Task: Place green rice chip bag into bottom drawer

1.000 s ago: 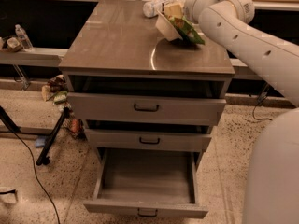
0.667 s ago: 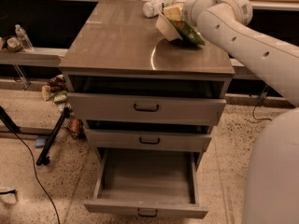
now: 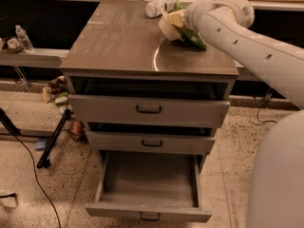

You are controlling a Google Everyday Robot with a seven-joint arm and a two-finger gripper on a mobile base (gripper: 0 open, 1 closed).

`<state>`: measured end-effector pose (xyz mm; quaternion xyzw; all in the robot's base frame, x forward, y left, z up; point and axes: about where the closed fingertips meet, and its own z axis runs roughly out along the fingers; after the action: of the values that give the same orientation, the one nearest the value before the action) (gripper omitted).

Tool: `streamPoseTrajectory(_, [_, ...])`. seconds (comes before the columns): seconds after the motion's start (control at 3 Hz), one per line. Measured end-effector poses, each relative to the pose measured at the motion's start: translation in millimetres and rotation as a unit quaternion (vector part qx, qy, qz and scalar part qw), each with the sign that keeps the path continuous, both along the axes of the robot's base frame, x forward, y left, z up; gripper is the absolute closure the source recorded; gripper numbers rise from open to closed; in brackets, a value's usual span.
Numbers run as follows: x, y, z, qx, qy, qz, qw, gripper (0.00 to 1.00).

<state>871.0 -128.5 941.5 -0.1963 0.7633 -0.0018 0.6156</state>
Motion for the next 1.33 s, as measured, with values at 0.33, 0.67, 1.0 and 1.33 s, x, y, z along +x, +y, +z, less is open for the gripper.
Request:
streamPoseTrajectory(0.33, [-1.5,-1.7,-4.7,-0.007,0.013,-0.005,0.9999,0.31])
streamPoseTrajectory(0.67, [-4.8,-0.5,-12.0,-0.012,0.027,-0.005,0.9996,0.36])
streamPoseTrajectory(1.0, [-9.3,-1.6,-21.7,-0.014,0.041,-0.007,0.999,0.36])
streamPoseTrajectory(1.33, [-14.4,-2.7,-31.3,-0.016,0.054,-0.007,0.9984,0.35])
